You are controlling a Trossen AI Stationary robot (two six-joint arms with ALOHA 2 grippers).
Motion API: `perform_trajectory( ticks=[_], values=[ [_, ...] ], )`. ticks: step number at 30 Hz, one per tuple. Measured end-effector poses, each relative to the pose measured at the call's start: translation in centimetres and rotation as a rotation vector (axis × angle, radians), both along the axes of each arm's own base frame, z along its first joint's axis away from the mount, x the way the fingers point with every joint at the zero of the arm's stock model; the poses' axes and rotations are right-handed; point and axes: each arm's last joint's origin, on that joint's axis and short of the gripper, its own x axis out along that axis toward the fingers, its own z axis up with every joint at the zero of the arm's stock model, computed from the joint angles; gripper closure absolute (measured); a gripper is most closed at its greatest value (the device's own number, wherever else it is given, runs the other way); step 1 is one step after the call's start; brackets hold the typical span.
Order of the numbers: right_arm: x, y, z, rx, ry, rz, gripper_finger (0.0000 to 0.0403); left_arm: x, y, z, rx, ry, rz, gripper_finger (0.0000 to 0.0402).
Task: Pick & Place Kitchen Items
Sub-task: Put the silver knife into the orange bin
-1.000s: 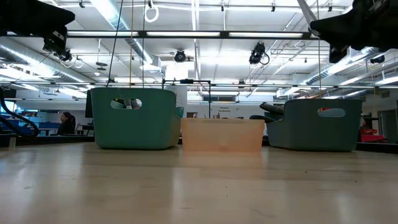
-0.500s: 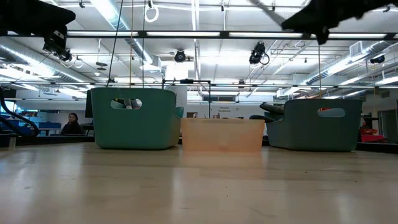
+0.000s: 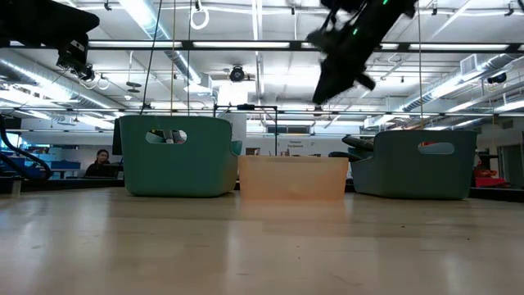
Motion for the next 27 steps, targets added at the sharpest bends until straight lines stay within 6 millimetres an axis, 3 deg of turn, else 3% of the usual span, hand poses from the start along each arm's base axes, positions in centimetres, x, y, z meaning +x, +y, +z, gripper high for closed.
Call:
perform_trajectory(
  ticks=[4, 8, 16, 27],
  values=[
    [1.9, -2.0, -3.7, 0.107, 0.095, -0.024, 0.0378, 0.0, 0.0, 0.0, -0.002, -0.002, 0.000, 0.0390],
    [2.8, -3.4, -6.0, 0.171, 0.117, -0.074, 0.0378, 0.0, 0.0, 0.1, 0.001, -0.007, 0.000, 0.0385],
    [3.3, -5.0, -7.2, 0.244, 0.084, -0.128, 0.0378, 0.0, 0.0, 0.1, 0.002, -0.009, 0.000, 0.0394],
    [4.8, -4.3, -10.0, 0.300, 0.114, -0.145, 0.0378, 0.0, 0.0, 0.1, 0.004, -0.012, -0.003, 0.0387]
  ],
)
